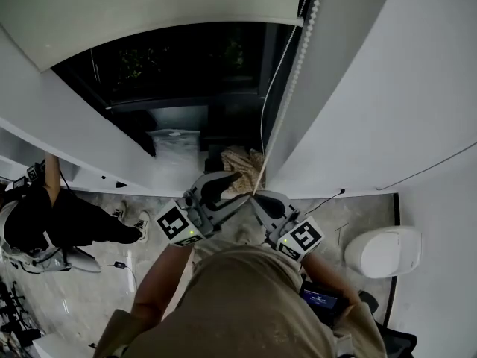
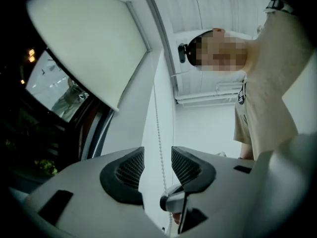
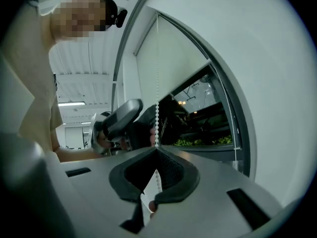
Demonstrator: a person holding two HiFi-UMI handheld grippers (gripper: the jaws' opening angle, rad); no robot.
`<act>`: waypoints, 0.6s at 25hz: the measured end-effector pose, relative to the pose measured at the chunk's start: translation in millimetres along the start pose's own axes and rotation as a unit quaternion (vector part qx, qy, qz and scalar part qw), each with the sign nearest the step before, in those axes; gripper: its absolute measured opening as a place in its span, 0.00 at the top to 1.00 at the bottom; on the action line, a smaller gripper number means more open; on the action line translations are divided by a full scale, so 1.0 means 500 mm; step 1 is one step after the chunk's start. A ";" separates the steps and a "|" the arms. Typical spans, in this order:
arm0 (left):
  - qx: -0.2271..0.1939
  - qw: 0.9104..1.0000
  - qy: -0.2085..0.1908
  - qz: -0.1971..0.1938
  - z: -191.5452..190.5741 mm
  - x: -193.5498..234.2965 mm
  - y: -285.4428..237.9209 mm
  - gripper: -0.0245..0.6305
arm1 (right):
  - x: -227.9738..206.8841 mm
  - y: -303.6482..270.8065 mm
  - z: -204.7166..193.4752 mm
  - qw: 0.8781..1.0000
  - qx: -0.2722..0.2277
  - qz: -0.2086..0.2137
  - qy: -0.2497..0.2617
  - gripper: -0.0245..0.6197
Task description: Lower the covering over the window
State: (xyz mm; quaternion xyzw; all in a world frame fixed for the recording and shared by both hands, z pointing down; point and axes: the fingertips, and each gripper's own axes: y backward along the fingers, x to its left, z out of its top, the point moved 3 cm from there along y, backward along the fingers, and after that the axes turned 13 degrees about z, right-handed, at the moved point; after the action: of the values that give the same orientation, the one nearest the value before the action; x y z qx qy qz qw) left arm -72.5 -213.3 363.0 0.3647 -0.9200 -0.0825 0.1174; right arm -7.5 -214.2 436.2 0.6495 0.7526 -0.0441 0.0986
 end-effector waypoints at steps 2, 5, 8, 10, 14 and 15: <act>0.024 0.999 -0.031 -0.015 0.003 -0.021 -0.039 0.71 | 0.007 -0.010 0.003 1.000 0.004 0.010 0.008 0.95; 0.043 0.999 -0.027 0.000 -0.016 -0.027 -0.052 0.92 | 0.015 -0.007 0.001 1.000 0.003 0.012 0.018 0.95; 0.045 0.998 -0.030 0.024 -0.041 0.000 -0.029 0.93 | 0.013 0.022 0.022 0.999 -0.024 0.016 0.044 0.93; 0.091 0.994 -0.046 0.034 -0.105 0.024 -0.011 0.93 | -0.005 0.038 0.059 0.997 -0.068 0.006 0.036 0.76; 0.149 0.989 -0.016 0.008 -0.246 -0.001 0.032 0.93 | -0.024 0.016 0.091 0.997 -0.056 -0.013 0.052 0.76; 0.150 0.989 -0.004 0.008 -0.255 -0.012 0.036 0.93 | -0.024 0.009 0.091 0.997 -0.048 -0.013 0.056 0.76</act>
State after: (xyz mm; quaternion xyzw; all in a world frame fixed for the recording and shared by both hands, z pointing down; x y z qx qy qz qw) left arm -44.7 -204.7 488.5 0.3707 -0.9252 0.0559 0.0581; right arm 2.9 -233.9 394.4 0.6356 0.7666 0.0273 0.0870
